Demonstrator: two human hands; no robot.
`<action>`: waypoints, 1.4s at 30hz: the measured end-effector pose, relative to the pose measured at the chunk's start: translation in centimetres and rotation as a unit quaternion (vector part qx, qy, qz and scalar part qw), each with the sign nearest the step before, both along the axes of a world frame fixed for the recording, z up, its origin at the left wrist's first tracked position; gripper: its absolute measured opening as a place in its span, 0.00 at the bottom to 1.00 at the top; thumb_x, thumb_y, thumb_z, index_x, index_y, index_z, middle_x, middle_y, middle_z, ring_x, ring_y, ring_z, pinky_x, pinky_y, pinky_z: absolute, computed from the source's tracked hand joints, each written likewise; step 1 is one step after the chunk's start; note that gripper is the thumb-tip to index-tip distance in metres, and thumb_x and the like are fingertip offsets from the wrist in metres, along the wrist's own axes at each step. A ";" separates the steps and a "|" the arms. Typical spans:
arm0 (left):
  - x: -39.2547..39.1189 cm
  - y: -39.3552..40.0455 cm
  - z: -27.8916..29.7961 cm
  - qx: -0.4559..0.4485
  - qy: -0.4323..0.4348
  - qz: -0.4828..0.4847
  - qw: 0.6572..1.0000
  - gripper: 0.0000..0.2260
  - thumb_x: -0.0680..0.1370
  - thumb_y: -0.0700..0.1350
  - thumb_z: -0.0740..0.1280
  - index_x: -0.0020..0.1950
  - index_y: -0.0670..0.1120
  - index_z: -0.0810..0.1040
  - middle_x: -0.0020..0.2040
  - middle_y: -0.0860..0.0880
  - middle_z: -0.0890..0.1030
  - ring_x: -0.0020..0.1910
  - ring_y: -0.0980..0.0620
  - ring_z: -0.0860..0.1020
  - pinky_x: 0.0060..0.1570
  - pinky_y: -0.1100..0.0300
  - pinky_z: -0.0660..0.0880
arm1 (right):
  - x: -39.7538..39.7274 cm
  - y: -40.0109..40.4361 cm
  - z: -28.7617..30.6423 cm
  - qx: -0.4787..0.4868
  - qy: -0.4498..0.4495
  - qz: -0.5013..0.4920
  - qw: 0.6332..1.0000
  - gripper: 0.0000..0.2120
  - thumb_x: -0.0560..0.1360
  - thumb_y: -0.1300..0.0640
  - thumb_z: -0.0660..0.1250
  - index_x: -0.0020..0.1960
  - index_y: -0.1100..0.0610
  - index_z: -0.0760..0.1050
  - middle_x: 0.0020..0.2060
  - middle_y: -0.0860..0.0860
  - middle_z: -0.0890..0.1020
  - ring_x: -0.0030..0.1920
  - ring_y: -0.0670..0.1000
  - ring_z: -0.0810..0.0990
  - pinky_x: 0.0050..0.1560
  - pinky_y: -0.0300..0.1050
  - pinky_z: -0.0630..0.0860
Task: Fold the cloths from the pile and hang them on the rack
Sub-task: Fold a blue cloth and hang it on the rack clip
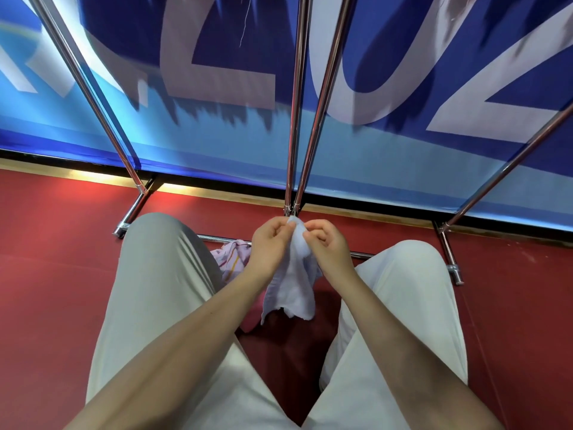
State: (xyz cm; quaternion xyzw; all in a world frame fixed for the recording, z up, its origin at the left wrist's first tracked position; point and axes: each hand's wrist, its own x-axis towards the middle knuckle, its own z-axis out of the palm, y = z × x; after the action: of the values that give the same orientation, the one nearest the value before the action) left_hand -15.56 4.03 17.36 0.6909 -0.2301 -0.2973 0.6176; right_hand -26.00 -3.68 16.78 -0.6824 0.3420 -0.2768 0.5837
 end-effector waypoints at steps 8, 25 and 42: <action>4.6 0.9 1.3 -0.046 0.051 0.141 0.988 0.08 0.80 0.43 0.63 0.46 0.44 0.81 0.41 0.50 0.80 0.41 0.54 0.75 0.44 0.59 0.73 | -0.6 0.4 -3.1 -0.079 0.101 0.061 0.990 0.04 0.78 0.57 0.64 0.46 0.53 0.77 0.37 0.52 0.80 0.37 0.44 0.74 0.42 0.40 0.71; 10.0 5.3 1.8 -0.061 -0.018 0.240 0.969 0.08 0.81 0.46 0.62 0.52 0.48 0.81 0.43 0.57 0.79 0.44 0.60 0.75 0.48 0.62 0.71 | -1.9 -0.8 -5.8 -0.163 0.297 0.050 0.939 0.19 0.74 0.49 0.68 0.62 0.54 0.68 0.38 0.46 0.74 0.42 0.51 0.76 0.44 0.48 0.72; 8.5 4.9 2.1 -0.047 -0.063 0.165 0.983 0.08 0.81 0.44 0.62 0.52 0.49 0.80 0.46 0.58 0.80 0.45 0.66 0.76 0.53 0.62 0.72 | -3.4 -3.0 -6.4 -0.199 0.378 -0.071 0.901 0.06 0.73 0.51 0.70 0.40 0.52 0.77 0.41 0.47 0.73 0.48 0.50 0.71 0.49 0.48 0.70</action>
State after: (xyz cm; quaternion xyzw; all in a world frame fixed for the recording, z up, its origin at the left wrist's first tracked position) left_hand -7.03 8.93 19.45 0.7068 -0.1655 -0.1356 0.6743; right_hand -29.42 -6.70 10.35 -0.8117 0.5223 -0.1013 0.2409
